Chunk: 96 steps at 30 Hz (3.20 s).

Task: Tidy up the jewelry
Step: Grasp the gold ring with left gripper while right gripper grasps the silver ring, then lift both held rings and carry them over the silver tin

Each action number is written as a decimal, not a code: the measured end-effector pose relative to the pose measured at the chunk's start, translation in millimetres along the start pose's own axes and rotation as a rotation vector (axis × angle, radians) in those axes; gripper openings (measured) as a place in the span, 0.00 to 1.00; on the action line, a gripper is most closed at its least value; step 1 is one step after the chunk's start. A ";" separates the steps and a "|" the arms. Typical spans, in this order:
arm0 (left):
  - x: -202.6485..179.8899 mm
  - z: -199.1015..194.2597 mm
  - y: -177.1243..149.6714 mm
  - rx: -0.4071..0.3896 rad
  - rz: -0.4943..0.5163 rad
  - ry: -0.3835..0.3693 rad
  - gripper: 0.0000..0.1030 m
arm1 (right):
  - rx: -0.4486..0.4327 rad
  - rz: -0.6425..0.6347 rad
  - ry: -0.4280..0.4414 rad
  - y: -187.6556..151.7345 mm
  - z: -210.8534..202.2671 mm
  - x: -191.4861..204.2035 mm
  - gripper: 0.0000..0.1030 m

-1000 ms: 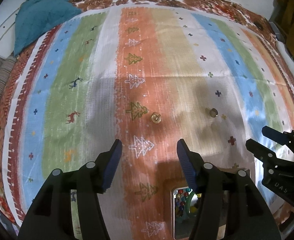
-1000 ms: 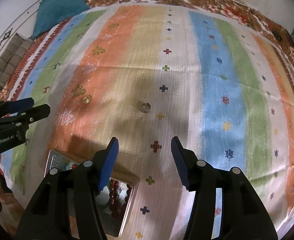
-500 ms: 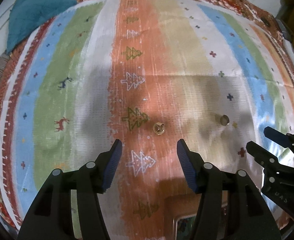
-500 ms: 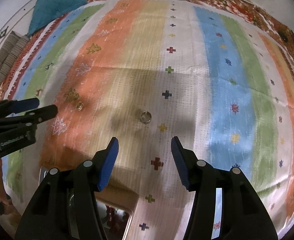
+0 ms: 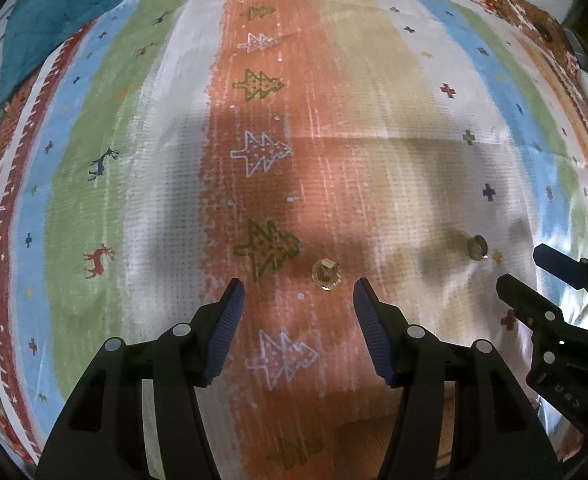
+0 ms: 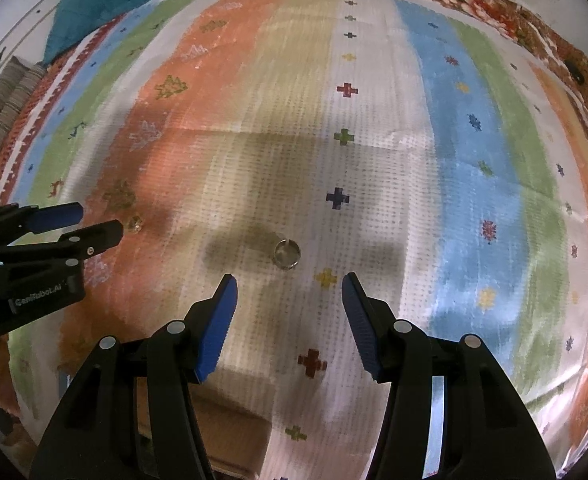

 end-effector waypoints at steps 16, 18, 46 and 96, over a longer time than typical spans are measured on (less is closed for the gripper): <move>-1.2 23.0 6.7 0.034 0.024 -0.027 0.42 | 0.027 -0.008 -0.020 13.2 28.1 1.5 0.45; -1.1 24.1 7.2 0.034 0.026 -0.028 0.40 | 0.045 -0.015 -0.012 13.4 31.3 3.5 0.45; -5.3 13.1 7.6 0.032 0.044 -0.007 0.16 | 0.030 -0.020 -0.017 9.3 22.2 1.0 0.18; -51.8 -105.2 -41.8 -0.220 0.123 -0.067 0.16 | -0.122 -0.038 0.056 -45.3 -72.9 9.4 0.18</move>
Point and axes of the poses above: each gripper's, at about its wrist camera, not at the fingertips, and z roughly the way its jaws point, x to its left, y to its top, the point moved 6 cm from there along z, roughly the way its jaws point, and after that the axes turned 14 degrees about z, right-handed, at the moved point
